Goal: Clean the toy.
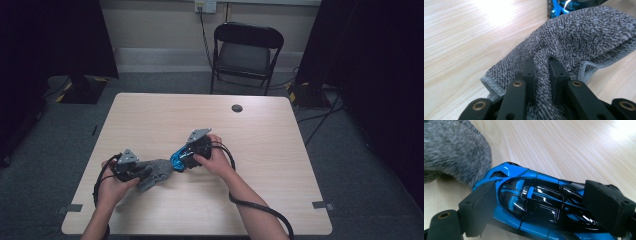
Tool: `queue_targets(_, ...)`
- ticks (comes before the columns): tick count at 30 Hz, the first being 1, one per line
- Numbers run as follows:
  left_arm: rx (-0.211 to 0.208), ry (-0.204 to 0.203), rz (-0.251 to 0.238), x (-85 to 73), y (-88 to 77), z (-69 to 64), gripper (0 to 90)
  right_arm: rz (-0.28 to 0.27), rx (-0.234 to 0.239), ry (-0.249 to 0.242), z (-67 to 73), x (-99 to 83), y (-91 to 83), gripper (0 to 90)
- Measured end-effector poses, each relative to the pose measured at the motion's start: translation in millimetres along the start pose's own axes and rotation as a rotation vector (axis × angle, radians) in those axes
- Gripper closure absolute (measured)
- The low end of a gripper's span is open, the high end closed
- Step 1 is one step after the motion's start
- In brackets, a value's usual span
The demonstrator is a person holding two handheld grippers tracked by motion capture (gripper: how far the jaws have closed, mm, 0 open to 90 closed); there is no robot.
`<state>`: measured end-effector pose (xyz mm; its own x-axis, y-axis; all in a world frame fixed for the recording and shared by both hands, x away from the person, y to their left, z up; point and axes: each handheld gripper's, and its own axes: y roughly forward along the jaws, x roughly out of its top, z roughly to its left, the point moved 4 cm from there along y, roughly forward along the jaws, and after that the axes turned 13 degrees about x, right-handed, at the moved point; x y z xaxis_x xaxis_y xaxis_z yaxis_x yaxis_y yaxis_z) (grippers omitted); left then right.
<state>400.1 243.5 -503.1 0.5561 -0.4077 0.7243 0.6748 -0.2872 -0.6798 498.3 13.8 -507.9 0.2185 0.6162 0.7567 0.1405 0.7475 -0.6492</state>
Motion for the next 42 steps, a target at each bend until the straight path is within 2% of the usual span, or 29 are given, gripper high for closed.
queue_targets(4, 0.021, -0.019, -0.001, -1.1, -0.7, 3.8, 77.2, 0.001, 0.001, 0.000, 0.0, 0.2, 0.1, 11.5)
queue_targets(8, 0.017, -0.044, -0.009, -1.5, -0.2, 5.0, 77.0, 0.000, 0.001, 0.000, -0.1, 0.1, 0.0, 11.5)
queue_targets(11, 0.030, -0.059, -0.013, -0.8, 1.0, 6.2, 77.0, 0.000, 0.002, 0.000, -0.1, 0.2, 0.0, 11.5)
queue_targets(13, 0.046, -0.067, -0.015, -0.1, 1.1, 8.2, 76.9, 0.000, 0.001, 0.000, -0.2, 0.1, 0.0, 11.5)
queue_targets(14, 0.061, -0.089, -0.020, 0.3, 1.1, 9.7, 76.9, -0.001, 0.001, 0.000, 0.0, 0.0, 0.0, 11.5)
queue_targets(19, 0.075, -0.093, -0.021, 0.8, 0.3, 12.4, 76.9, -0.001, 0.000, 0.000, 0.1, -0.1, 0.0, 11.5)
queue_targets(24, 0.090, -0.122, -0.032, 3.0, 0.2, 16.1, 76.8, -0.002, 0.001, -0.001, -0.2, -0.1, -0.1, 11.5)
queue_targets(29, 0.096, -0.132, -0.037, 4.8, 1.2, 19.0, 76.6, -0.003, 0.002, -0.001, -0.3, -0.1, -0.1, 11.5)
queue_targets(35, 0.110, -0.151, -0.058, 21.2, 6.9, 24.5, 76.6, -0.002, 0.003, 0.000, -0.3, -0.1, -0.1, 11.5)
queue_targets(37, 0.118, -0.142, -0.067, 33.1, 13.4, 25.4, 76.3, -0.002, 0.003, -0.001, -0.5, -0.2, -0.2, 11.6)
queue_targets(39, 0.121, -0.145, -0.073, 37.2, 15.9, 25.0, 76.1, -0.004, 0.004, 0.000, -0.5, -0.3, -0.2, 11.6)
queue_targets(42, 0.124, -0.150, -0.075, 52.7, 27.1, 25.8, 76.3, -0.005, 0.004, -0.001, -0.7, -0.3, -0.1, 11.6)
